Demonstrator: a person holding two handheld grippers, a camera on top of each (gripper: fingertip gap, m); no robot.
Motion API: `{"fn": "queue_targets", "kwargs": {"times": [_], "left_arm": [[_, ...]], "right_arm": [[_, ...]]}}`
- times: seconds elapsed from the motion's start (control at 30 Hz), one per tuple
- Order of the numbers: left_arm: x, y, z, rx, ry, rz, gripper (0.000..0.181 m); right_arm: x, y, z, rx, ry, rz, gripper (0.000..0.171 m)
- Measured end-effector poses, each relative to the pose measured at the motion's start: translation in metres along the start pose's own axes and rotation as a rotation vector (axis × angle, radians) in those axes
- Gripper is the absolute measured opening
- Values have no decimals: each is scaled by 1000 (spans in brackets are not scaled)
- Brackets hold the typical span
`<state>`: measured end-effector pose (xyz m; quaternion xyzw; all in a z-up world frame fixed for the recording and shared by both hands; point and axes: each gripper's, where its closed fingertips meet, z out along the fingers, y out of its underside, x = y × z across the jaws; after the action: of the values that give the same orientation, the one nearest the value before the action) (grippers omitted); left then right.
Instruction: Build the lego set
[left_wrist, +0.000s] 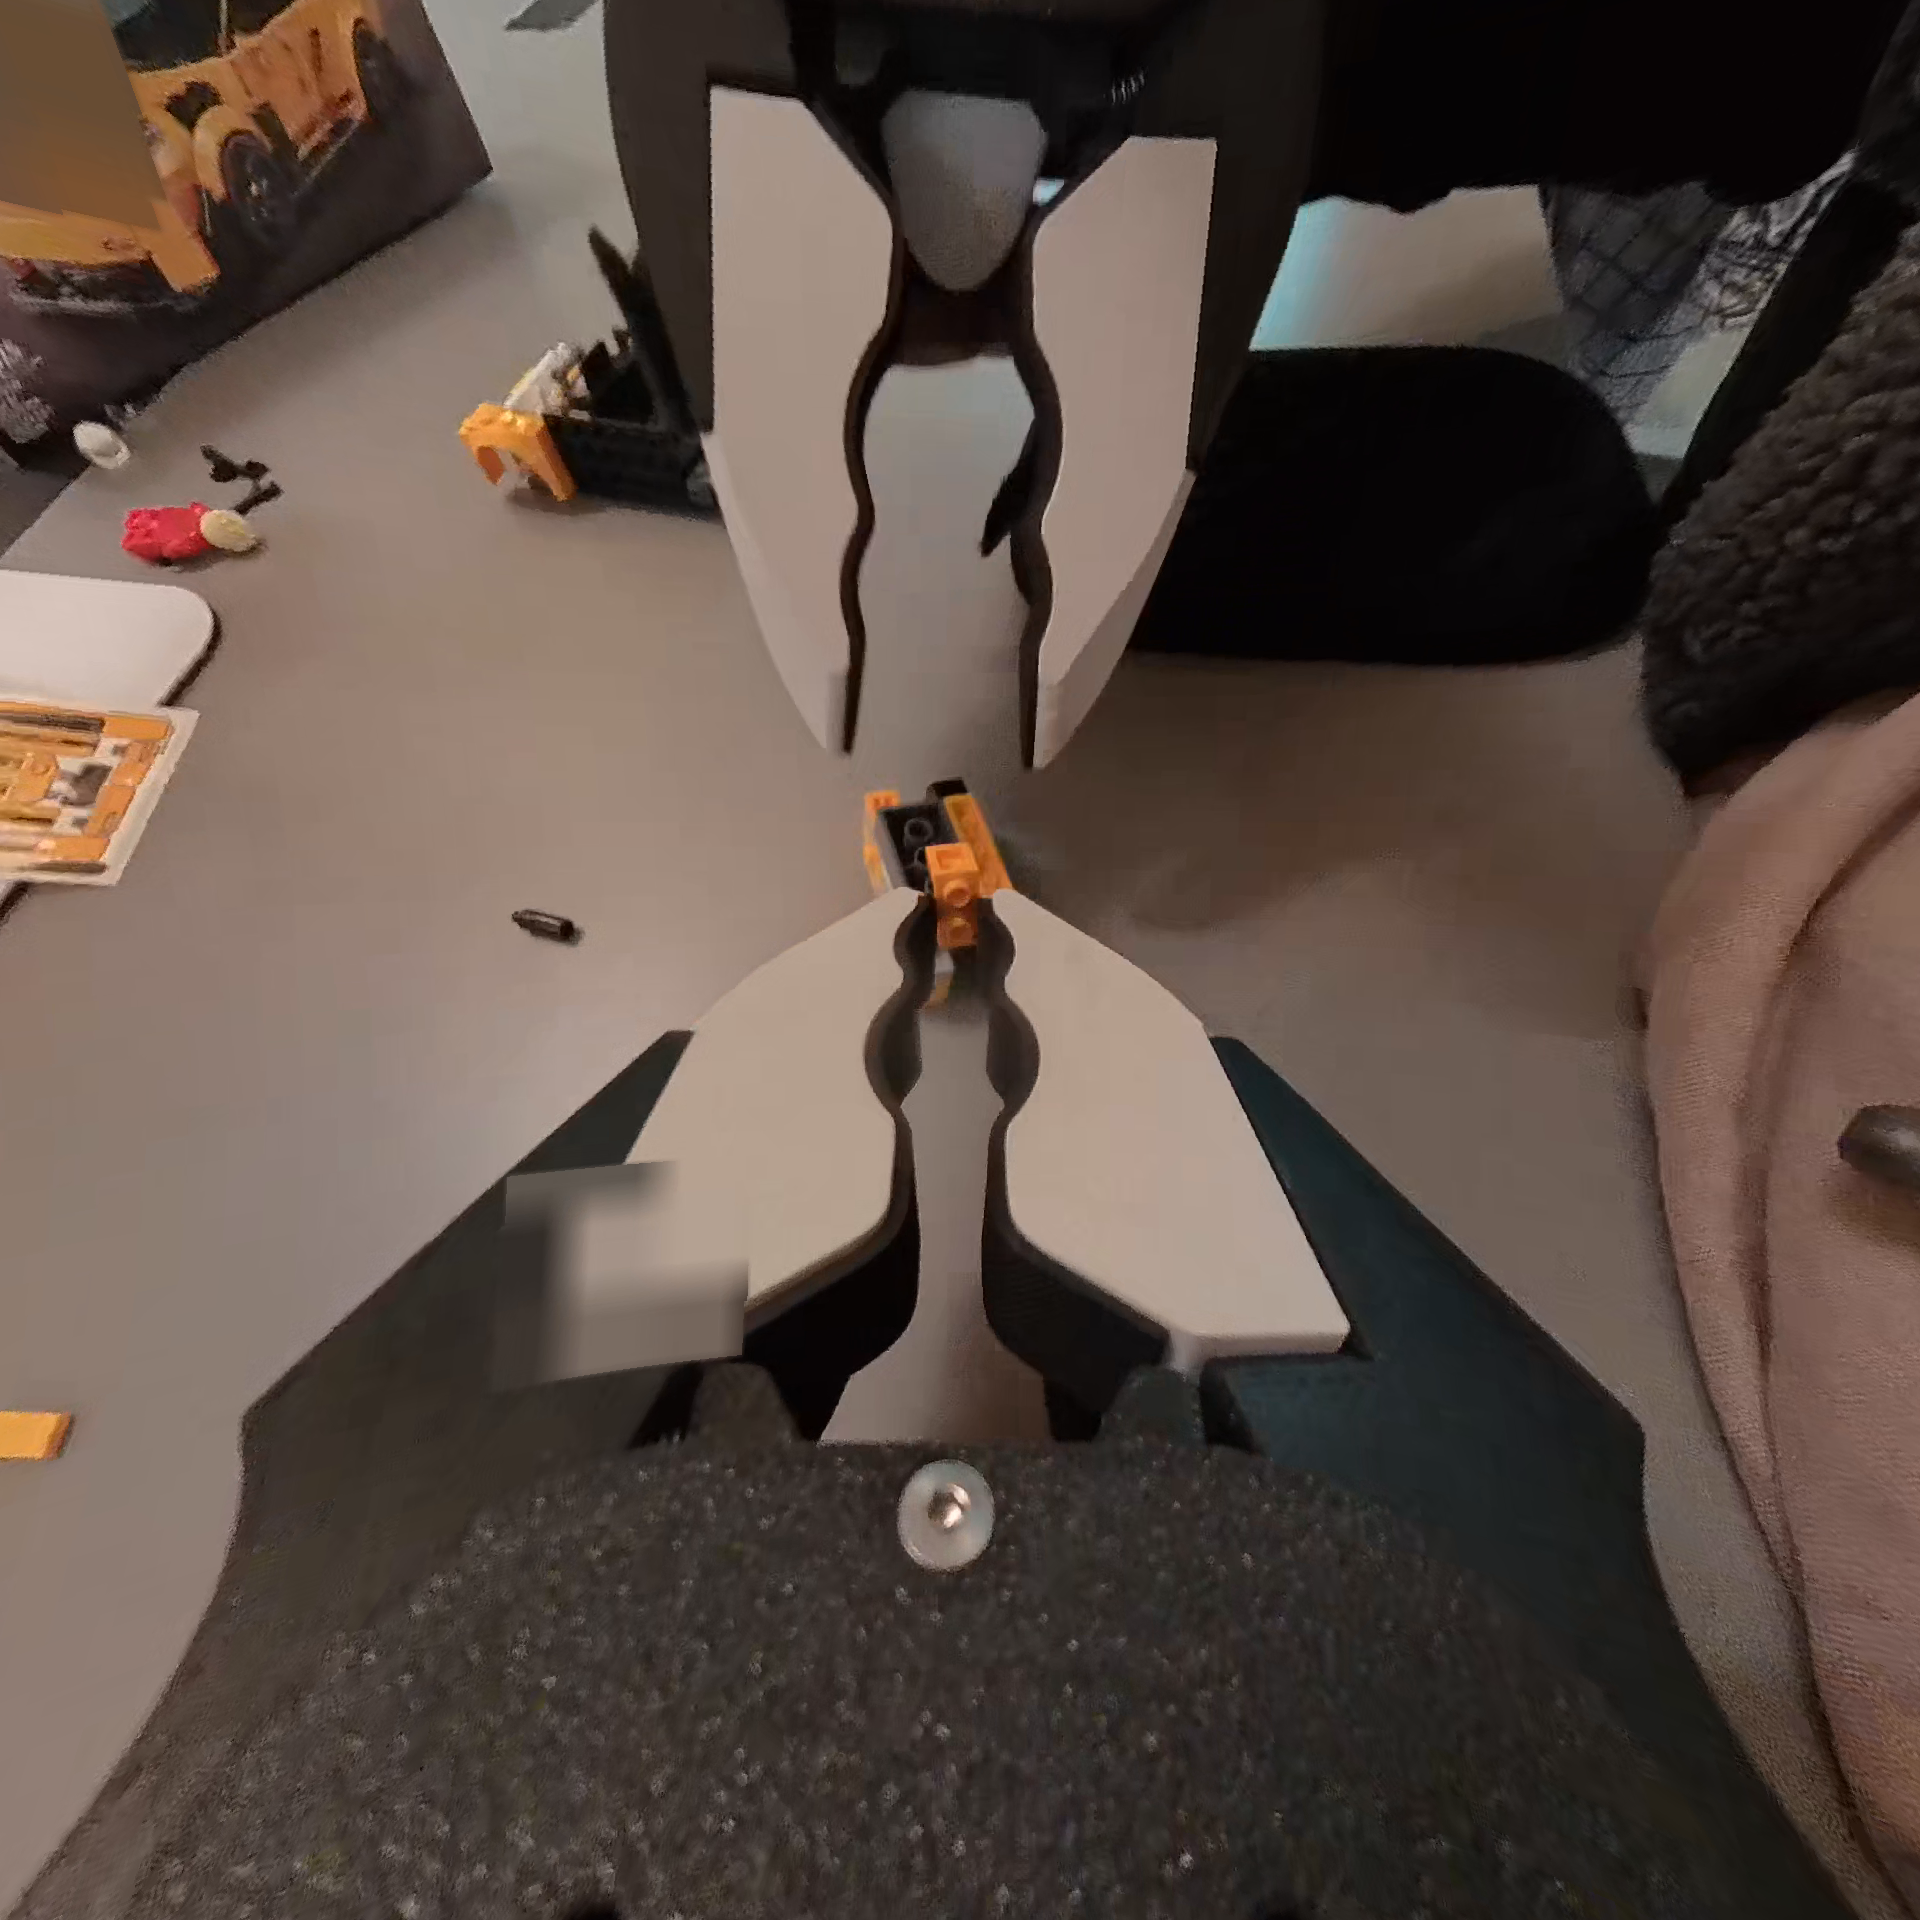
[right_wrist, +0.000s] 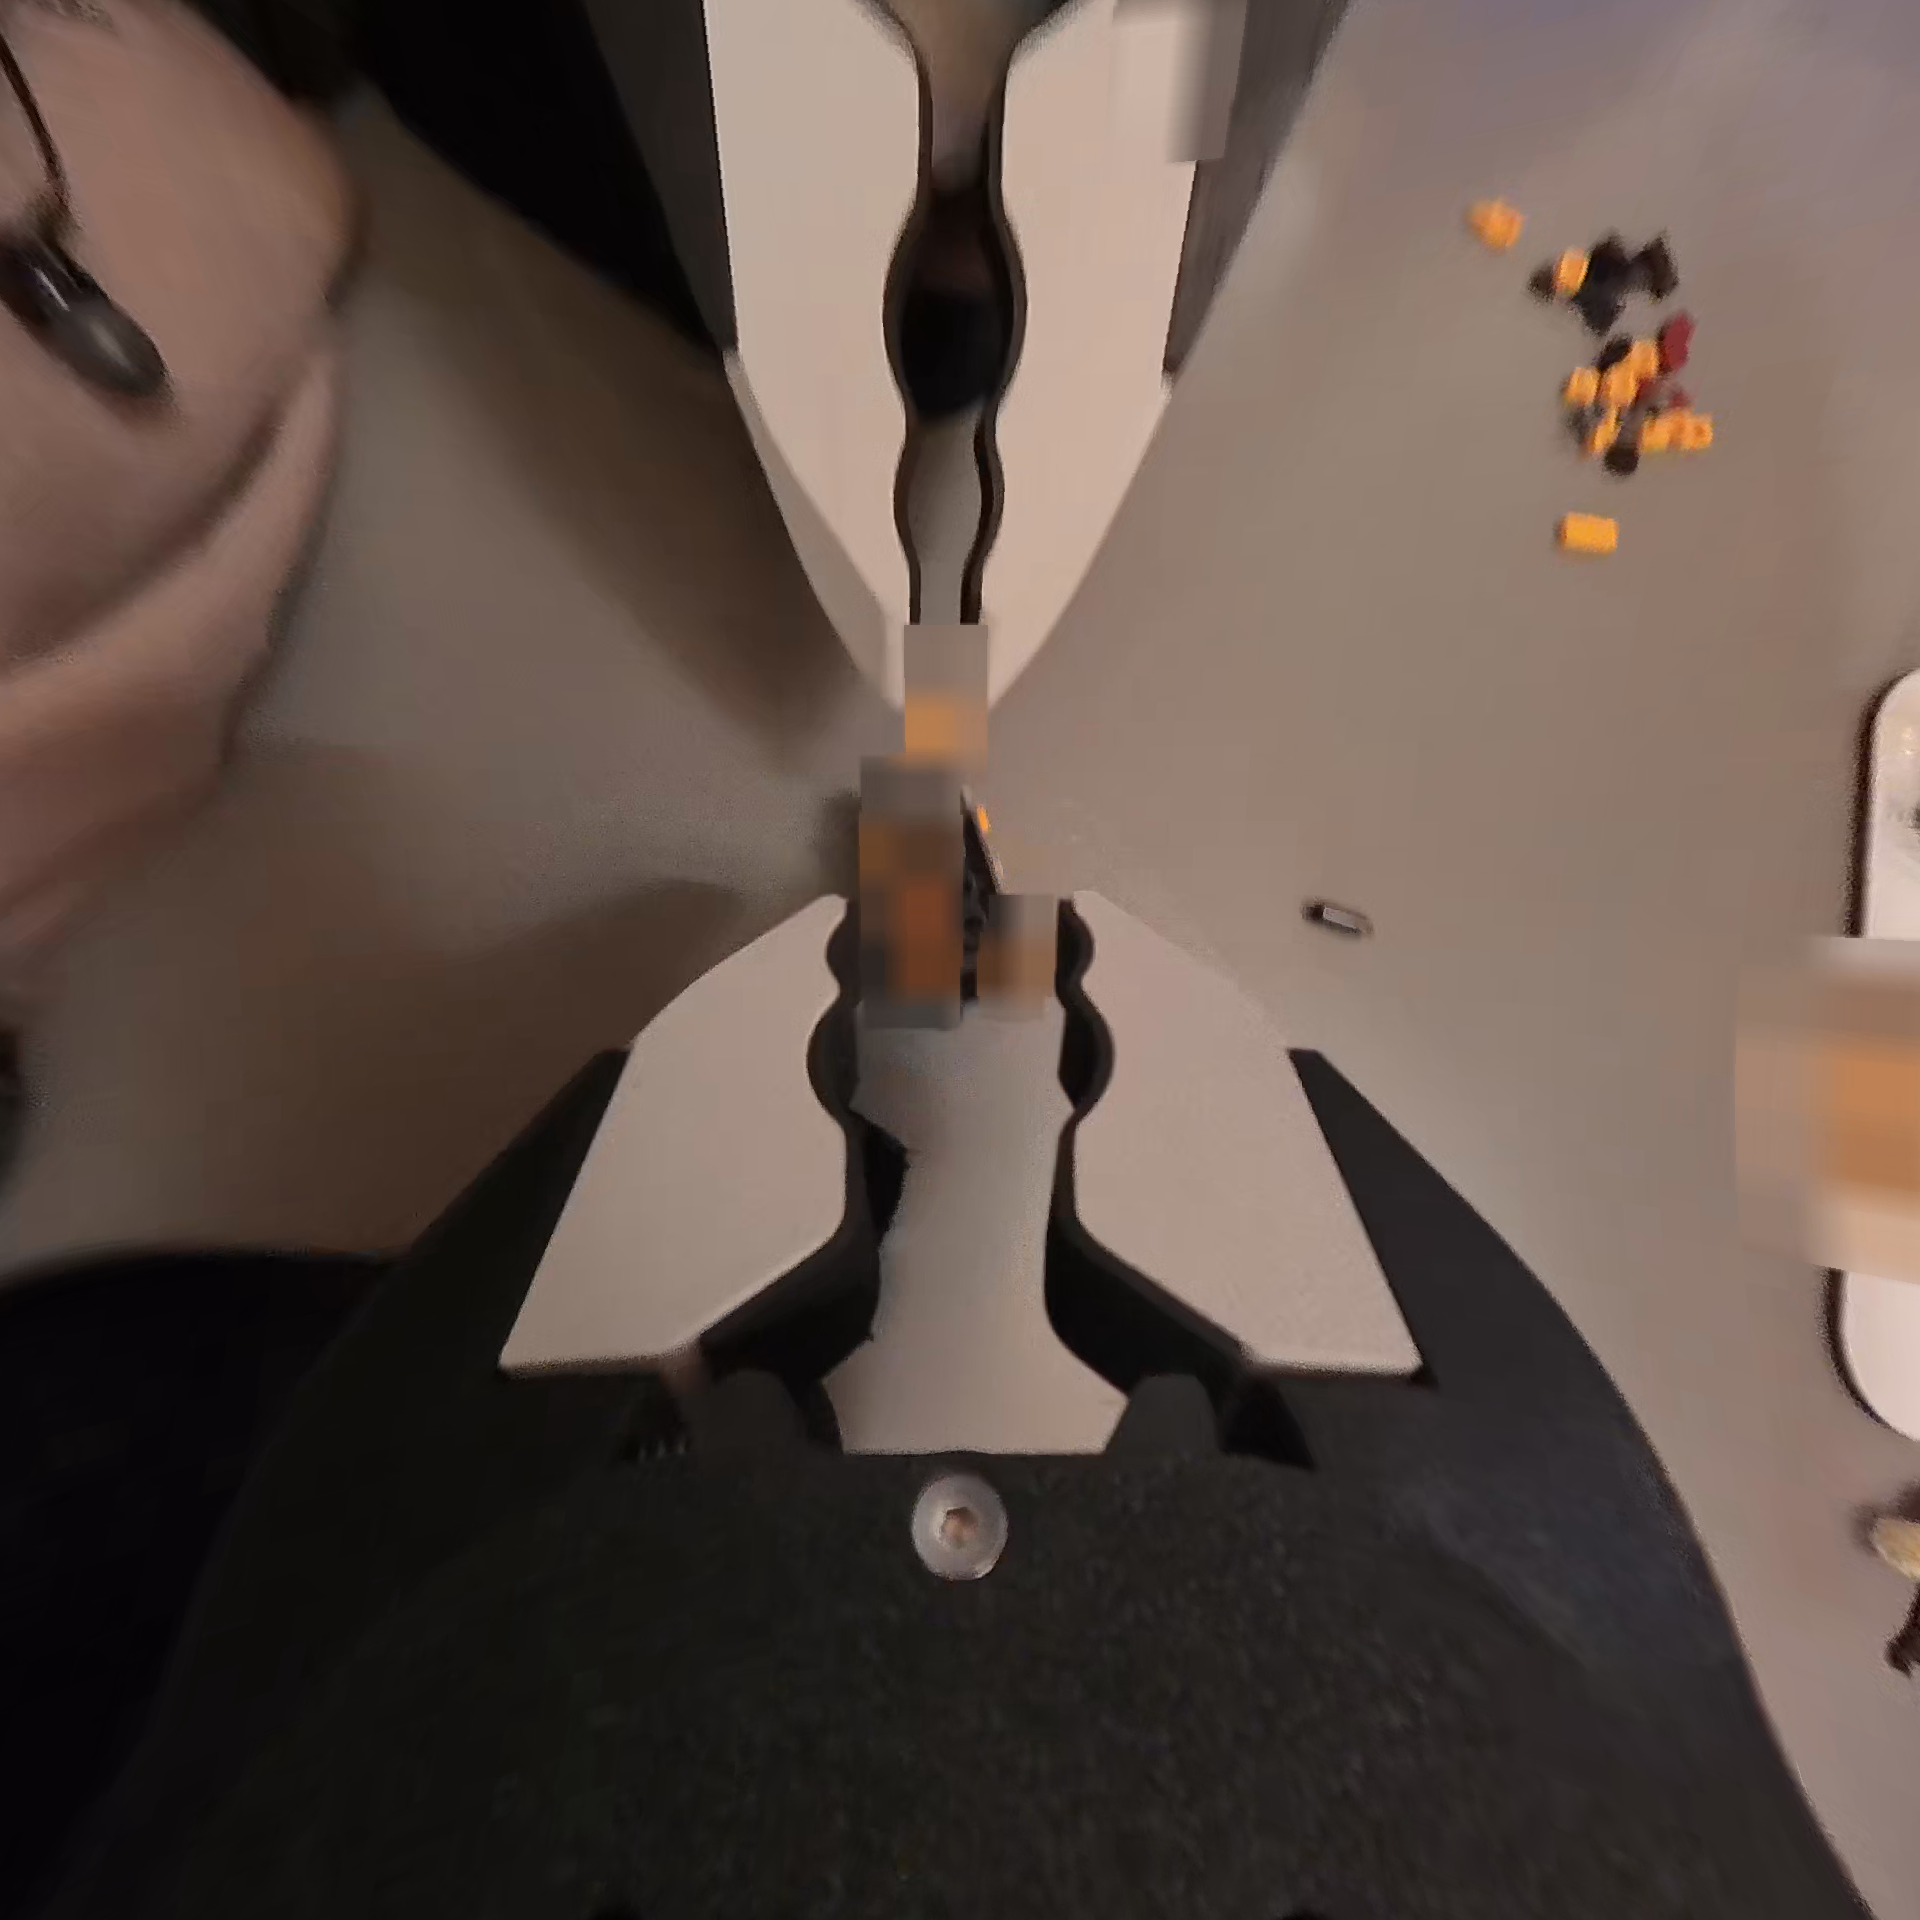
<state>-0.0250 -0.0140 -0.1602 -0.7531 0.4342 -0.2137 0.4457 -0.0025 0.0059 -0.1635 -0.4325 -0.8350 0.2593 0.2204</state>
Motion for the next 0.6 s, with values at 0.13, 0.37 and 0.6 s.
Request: {"fn": "queue_targets", "kwargs": {"times": [0.13, 0.37, 0.6], "left_arm": [[-2, 12, 7, -53, -22, 7, 7], [-6, 18, 10, -86, -14, -33, 7], [-17, 4, -3, 26, -32, -124, 7]], "right_arm": [[-6, 21, 13, -3, -64, -15, 44], [0, 18, 38, 34, -90, -76, 29], [11, 2, 20, 253, -137, 122, 28]]}}
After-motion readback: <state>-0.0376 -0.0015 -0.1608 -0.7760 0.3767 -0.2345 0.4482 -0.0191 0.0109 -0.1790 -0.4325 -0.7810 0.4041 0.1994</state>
